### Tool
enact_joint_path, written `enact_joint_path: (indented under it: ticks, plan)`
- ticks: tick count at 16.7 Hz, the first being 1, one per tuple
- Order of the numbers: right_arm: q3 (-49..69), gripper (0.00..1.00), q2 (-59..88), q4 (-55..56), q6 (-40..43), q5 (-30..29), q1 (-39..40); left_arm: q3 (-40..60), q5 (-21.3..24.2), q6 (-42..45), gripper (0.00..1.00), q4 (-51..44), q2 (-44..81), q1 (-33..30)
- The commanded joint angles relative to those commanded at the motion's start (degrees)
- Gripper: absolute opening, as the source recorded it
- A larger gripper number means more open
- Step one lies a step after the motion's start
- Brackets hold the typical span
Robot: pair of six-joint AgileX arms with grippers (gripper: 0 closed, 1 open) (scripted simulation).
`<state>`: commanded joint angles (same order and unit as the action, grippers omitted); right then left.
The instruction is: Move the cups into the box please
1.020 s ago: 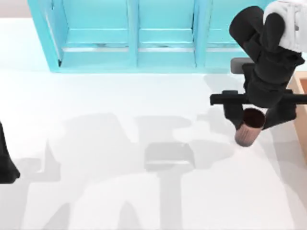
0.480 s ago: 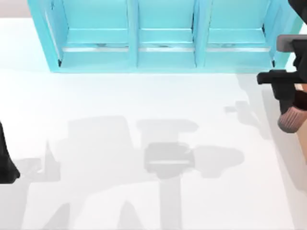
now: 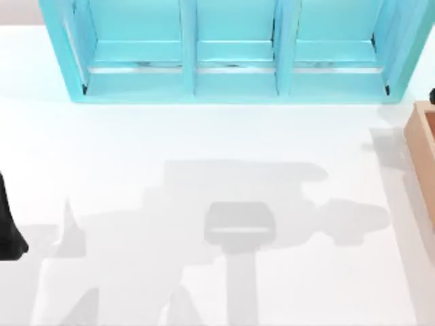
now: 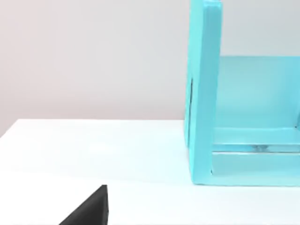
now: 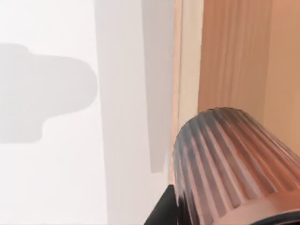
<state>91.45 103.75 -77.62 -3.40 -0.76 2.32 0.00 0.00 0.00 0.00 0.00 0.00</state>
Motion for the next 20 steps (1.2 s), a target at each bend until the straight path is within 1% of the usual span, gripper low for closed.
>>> enact_joint_path:
  ticks: [4, 7, 14, 20]
  plan:
    - [1.24, 0.00, -1.82, -2.45, 12.83, -0.63, -12.50, 0.00, 0.00, 0.00, 1.00, 0.00, 0.00, 0.00]
    - [1.68, 0.00, -3.37, -3.26, 18.54, -0.84, -18.20, 0.00, 0.00, 0.00, 1.00, 0.00, 0.00, 0.00]
    - [0.59, 0.00, -3.59, -2.27, 19.22, -0.81, -18.78, 0.00, 0.00, 0.00, 1.00, 0.00, 0.00, 0.00]
    - [-11.17, 0.00, -3.38, 10.00, 19.33, -0.91, -18.99, 0.00, 0.00, 0.00, 1.00, 0.00, 0.00, 0.00]
